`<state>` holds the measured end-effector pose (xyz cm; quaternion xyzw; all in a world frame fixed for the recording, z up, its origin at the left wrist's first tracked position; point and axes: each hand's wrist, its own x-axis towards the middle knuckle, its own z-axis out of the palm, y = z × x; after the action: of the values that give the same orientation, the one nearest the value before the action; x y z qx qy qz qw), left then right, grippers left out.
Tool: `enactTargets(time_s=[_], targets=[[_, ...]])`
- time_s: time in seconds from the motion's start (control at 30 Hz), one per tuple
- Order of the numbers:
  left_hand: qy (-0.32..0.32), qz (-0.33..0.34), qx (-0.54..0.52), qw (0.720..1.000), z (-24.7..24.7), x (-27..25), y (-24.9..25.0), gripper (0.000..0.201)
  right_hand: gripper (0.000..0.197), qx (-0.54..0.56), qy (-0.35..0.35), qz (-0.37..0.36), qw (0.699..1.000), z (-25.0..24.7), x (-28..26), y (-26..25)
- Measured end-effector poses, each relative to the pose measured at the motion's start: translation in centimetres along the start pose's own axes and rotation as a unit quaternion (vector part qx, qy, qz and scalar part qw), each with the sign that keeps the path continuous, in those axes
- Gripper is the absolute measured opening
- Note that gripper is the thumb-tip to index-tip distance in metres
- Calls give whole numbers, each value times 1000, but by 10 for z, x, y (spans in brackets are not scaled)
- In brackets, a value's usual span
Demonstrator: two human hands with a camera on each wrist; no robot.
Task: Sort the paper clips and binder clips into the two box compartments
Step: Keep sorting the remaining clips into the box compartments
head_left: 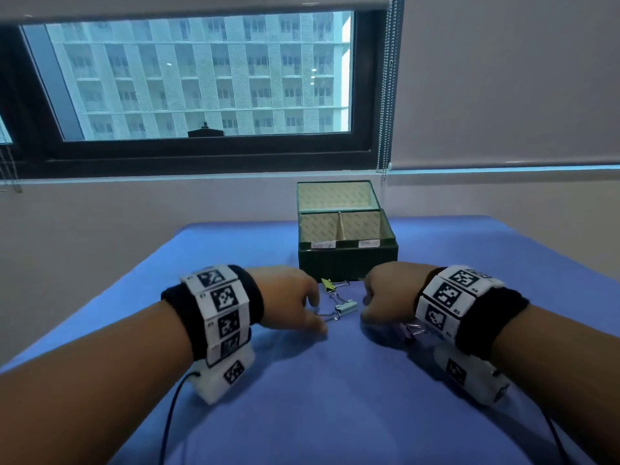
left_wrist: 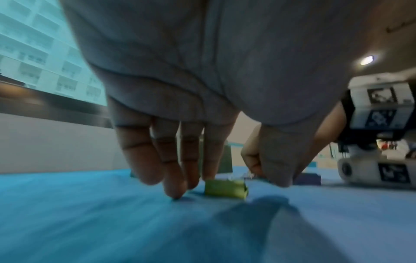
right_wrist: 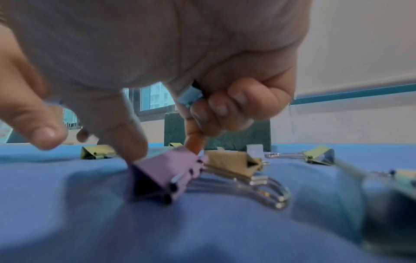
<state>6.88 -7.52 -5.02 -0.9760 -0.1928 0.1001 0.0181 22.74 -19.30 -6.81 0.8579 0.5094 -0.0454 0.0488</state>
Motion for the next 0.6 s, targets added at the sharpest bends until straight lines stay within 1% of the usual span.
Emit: enactTargets(time_s=[0.03, 0.1, 0.17, 0.3, 0.4, 0.47, 0.6], targets=[[-4, 1, -5, 1000, 5, 0, 2, 59, 27, -2, -17, 3, 1000, 0, 0, 0], [1, 0, -9, 1000, 9, 4, 6, 53, 19, -9, -42, -2, 999, 2, 2, -2], [17, 1, -10, 1000, 11, 8, 8, 46, 17, -22, -45, -14, 999, 2, 2, -5], [33, 3, -14, 999, 12, 11, 8, 37, 23, -64, -32, 0, 997, -8, -1, -3], [64, -1, -26, 998, 13, 12, 4, 29, 32, -96, -54, 19, 994, -11, 0, 2], [80, 3, -38, 996, 13, 12, 3, 26, 36, -96, -60, 12, 994, -11, 2, 1], [67, 4, -27, 997, 14, 13, 3, 26, 36, -75, -72, -5, 995, -26, 5, -8]])
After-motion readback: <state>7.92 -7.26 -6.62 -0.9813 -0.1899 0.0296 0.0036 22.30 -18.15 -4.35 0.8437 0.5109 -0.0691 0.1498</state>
